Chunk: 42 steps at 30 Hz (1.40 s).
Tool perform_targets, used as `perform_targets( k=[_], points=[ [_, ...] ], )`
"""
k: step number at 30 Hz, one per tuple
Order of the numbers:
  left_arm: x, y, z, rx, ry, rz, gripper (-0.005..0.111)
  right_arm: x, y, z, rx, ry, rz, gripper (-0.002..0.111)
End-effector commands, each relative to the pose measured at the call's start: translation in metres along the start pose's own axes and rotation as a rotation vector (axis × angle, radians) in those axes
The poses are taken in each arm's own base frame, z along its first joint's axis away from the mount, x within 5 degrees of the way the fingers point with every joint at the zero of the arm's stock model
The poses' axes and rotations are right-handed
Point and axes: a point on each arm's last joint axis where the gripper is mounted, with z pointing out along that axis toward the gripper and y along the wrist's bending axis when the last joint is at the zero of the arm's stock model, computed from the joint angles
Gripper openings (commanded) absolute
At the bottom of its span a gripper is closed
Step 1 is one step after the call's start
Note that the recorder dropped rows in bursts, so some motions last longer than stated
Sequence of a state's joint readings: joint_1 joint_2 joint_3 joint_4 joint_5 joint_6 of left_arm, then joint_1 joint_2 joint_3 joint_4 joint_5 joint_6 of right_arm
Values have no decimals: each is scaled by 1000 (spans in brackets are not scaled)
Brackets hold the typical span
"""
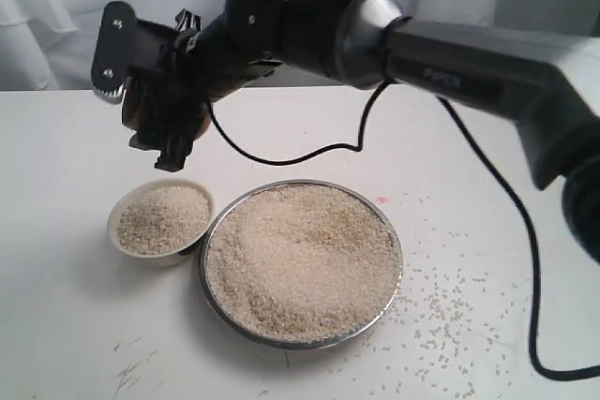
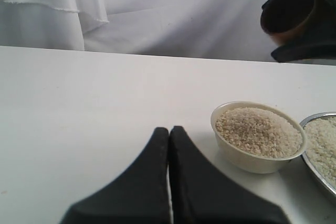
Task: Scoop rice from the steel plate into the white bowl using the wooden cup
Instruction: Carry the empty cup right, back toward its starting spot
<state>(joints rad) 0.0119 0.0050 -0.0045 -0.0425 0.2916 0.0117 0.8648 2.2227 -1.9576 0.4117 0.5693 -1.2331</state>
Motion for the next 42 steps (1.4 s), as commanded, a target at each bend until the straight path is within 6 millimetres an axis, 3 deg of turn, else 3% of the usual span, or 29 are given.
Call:
perform_targets(
  k=[1, 4, 8, 9, 12, 16, 32, 37, 42],
  points=[
    [1, 0, 0, 2, -7, -4, 0, 19, -13, -36, 91, -139, 158, 0],
    [1, 0, 0, 2, -7, -4, 0, 44, -11, -56, 166, -135, 220, 0],
    [1, 0, 0, 2, -7, -4, 0, 86, 8, -90, 233, -112, 371, 0],
    [1, 0, 0, 2, -7, -4, 0, 101, 18, -102, 224, -124, 491, 0],
    [1, 0, 0, 2, -7, -4, 0, 131, 32, -119, 193, -134, 630, 0],
    [1, 0, 0, 2, -7, -4, 0, 157, 28, -138, 214, -144, 697, 0],
    [1, 0, 0, 2, -7, -4, 0, 176, -37, -172, 354, -267, 682, 0],
    [1, 0, 0, 2, -7, -4, 0, 176, -50, -168, 353, -289, 698, 0],
    [1, 0, 0, 2, -7, -4, 0, 184, -63, -163, 308, -176, 675, 0]
  ],
)
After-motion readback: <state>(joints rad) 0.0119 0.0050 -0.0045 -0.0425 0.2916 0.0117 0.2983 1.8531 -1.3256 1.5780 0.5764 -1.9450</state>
